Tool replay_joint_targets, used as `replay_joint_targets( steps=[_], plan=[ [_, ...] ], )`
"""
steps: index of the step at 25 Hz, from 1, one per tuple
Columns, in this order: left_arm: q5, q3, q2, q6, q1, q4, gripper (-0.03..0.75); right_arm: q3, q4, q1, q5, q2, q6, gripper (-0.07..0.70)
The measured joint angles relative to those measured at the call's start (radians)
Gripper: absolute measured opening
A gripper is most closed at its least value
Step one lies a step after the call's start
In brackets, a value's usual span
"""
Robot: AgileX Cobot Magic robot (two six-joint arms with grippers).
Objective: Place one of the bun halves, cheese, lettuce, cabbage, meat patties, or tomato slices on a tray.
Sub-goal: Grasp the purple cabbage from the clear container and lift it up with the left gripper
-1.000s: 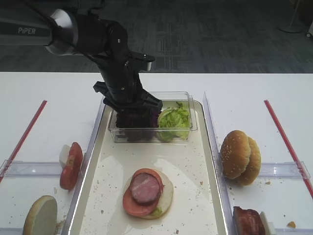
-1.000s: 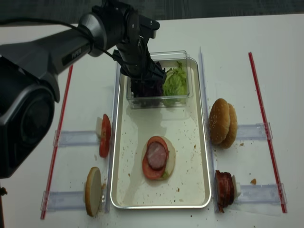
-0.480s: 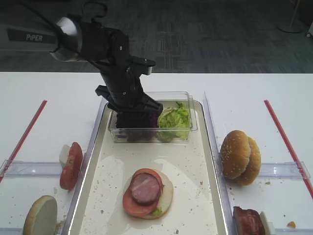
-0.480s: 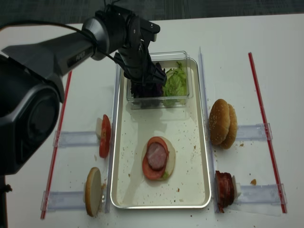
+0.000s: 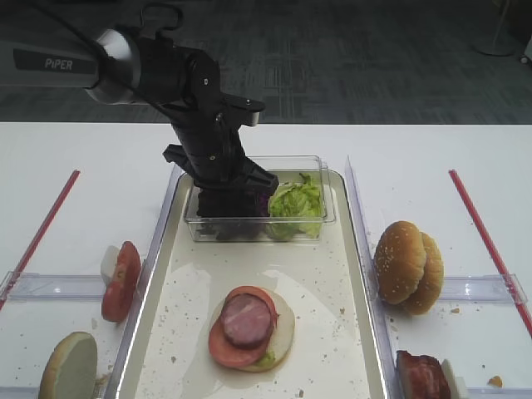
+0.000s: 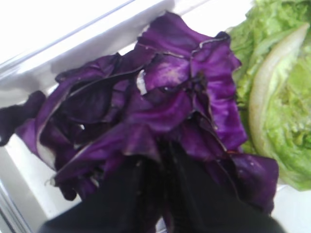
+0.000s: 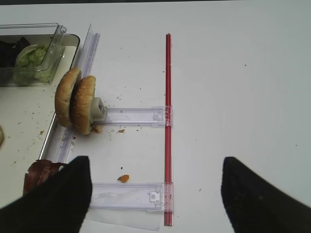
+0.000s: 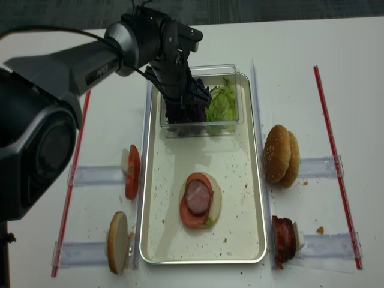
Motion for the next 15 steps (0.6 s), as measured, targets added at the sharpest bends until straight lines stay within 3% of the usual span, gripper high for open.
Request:
replay_joint_targets(
  steps=[3, 11, 15],
  plan=[
    [0.0, 0.0, 0.0, 0.0, 0.0, 0.0, 0.002, 0.0, 0.0, 0.0, 0.0, 0.0, 0.0, 0.571],
    [0.006, 0.0, -0.002, 0.0, 0.0, 0.002, -0.007, 0.0, 0.0, 0.0, 0.0, 0.0, 0.0, 0.571],
    [0.036, 0.0, -0.03, 0.0, 0.0, 0.024, -0.008, 0.0, 0.0, 0.0, 0.0, 0.0, 0.0, 0.571]
  ],
)
